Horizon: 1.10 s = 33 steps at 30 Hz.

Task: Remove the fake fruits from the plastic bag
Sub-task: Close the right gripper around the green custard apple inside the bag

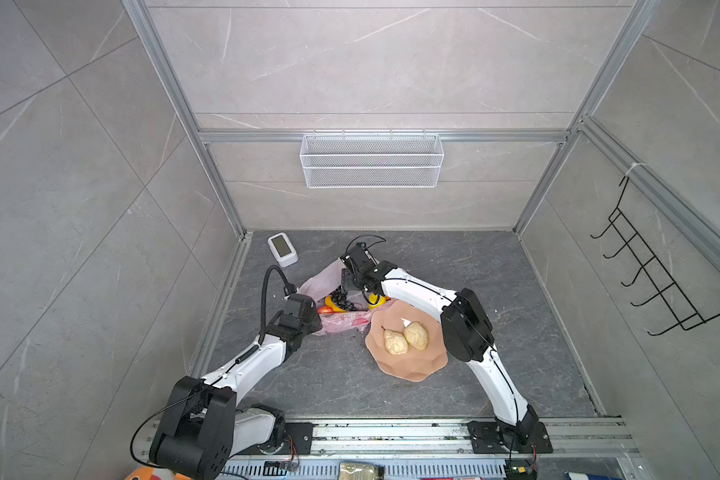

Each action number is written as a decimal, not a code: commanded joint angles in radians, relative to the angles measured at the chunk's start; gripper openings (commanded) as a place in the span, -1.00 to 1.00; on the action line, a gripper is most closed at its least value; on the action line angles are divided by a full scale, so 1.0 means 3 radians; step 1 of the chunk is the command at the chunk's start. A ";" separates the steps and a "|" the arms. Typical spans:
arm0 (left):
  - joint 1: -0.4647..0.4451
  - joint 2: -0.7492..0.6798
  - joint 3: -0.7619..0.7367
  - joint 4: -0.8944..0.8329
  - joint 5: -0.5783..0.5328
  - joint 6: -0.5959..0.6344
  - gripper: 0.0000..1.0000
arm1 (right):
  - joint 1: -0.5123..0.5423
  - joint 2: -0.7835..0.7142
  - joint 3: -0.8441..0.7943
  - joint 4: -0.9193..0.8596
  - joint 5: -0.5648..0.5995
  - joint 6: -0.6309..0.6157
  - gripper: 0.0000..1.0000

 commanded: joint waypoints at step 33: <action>-0.0019 -0.0160 -0.0044 0.0164 0.0048 0.0026 -1.00 | -0.0025 0.1465 0.2324 -0.1140 0.0428 -0.0134 0.59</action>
